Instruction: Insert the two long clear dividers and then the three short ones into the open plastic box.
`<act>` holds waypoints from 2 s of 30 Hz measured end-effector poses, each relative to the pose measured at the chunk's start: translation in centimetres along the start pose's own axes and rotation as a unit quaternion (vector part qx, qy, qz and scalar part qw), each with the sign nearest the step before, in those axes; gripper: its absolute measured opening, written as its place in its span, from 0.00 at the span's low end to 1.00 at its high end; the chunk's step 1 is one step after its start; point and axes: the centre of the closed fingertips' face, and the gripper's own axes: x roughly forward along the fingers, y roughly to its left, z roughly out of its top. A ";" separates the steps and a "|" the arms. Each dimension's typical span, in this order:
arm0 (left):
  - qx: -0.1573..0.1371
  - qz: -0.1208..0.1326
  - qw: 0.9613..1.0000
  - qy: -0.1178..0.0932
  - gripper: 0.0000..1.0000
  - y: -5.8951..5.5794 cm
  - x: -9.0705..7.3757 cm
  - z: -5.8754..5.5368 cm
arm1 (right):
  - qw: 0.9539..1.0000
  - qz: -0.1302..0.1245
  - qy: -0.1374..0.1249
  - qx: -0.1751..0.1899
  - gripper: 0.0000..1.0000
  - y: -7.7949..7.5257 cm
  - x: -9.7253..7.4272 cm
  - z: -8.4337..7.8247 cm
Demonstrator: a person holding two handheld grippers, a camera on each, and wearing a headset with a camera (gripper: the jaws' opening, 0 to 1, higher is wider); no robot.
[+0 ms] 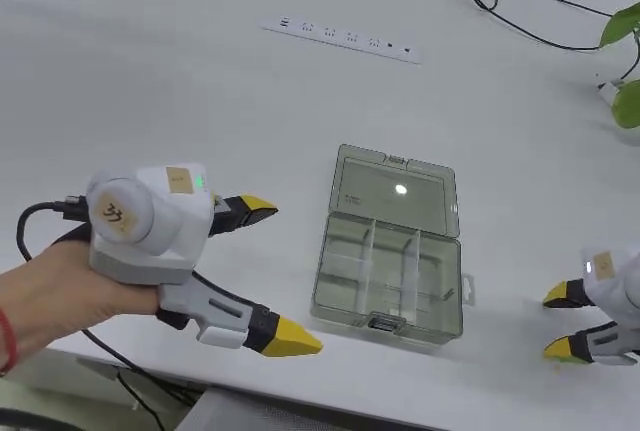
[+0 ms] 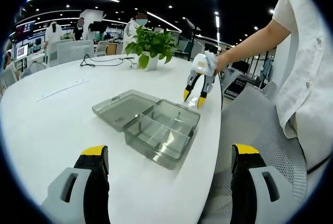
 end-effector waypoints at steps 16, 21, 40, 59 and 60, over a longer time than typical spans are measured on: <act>0.002 -0.001 1.000 -0.001 1.00 -0.2 -0.2 0.1 | 1.000 -0.009 0.007 -0.008 0.33 -0.4 0.0 -0.1; 0.004 0.000 1.000 -0.001 1.00 -0.2 -0.3 0.1 | 1.000 -0.018 -0.003 -0.004 0.33 -0.8 -0.6 0.3; 0.004 -0.001 1.000 -0.003 1.00 -0.5 -0.5 1.4 | 0.994 -0.090 -0.065 -0.022 0.33 -0.7 -7.4 6.0; -0.128 -0.020 0.989 -0.068 0.79 -2.4 1.2 7.2 | 0.983 -0.141 -0.100 -0.056 0.33 1.4 -11.6 12.6; -0.139 -0.024 0.987 -0.071 0.76 -2.5 1.4 7.5 | 0.983 -0.142 -0.101 -0.059 0.33 1.5 -11.8 12.9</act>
